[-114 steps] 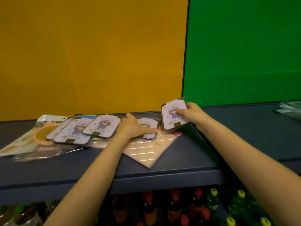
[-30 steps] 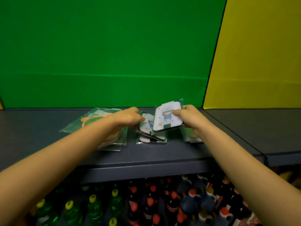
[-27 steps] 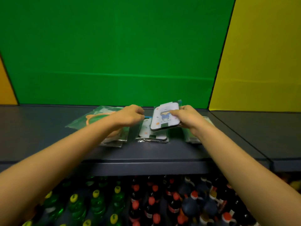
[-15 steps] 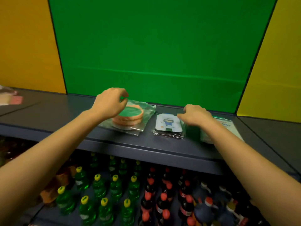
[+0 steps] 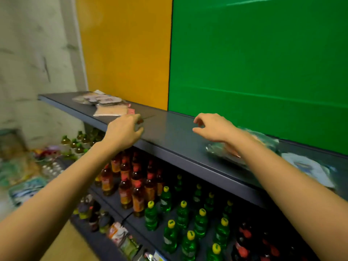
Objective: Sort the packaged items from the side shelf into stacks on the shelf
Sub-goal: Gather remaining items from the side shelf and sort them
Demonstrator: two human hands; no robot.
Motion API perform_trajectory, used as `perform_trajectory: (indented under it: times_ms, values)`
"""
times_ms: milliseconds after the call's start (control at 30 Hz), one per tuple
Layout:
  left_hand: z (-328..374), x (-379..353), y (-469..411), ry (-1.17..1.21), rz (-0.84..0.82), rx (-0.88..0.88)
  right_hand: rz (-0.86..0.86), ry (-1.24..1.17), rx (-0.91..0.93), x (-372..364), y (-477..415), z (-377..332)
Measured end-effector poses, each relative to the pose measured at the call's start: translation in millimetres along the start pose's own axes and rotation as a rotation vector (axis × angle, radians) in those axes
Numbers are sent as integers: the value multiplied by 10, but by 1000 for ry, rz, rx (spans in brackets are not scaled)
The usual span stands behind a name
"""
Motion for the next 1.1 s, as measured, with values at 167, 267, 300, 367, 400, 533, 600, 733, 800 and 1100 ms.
perform_trajectory:
  times_ms: [167,267,300,367,400,533,600,733,800,1100]
  values:
    - [-1029,91,66,-55,6,69,-49,-88,92,-366,-665,-891]
    - [-1596,109,108,-86,-35,65,-98,-82,107,-605,-1045,-1440]
    - [-1780,116,106,-95,-49,63,-98,-85,106,-668,-1163,-1601]
    - [-2125,137,66,-128,-69,57,-85,-115,90,-784,-1387,-1884]
    - [-2282,150,42,-141,-69,54,-82,-137,81,-845,-1493,-2014]
    - [-2783,158,-21,-118,-64,67,-145,-214,15,-1100,-1889,-2423]
    - [-2998,128,-59,-108,-76,67,-138,-223,-40,-1229,-2088,-2528]
    - [-3400,77,-206,-58,-47,102,-136,-232,-168,-1433,-2449,-2593]
    - [-3602,21,-309,-50,-42,118,-163,-237,-228,-1510,-2626,-2588]
    - [-4147,-470,-1442,20,-68,22,-118,-256,-449,-1673,-3493,-2430]
Point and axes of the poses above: each hand's wrist, its own y-axis away from the middle knuckle, its own x-axis out of the back of the hand, z = x × y, the point moved 1 cm from there along -y, towards the middle knuckle, and after that the axes turned 2 degrees about -z, right-handed, at the moved point
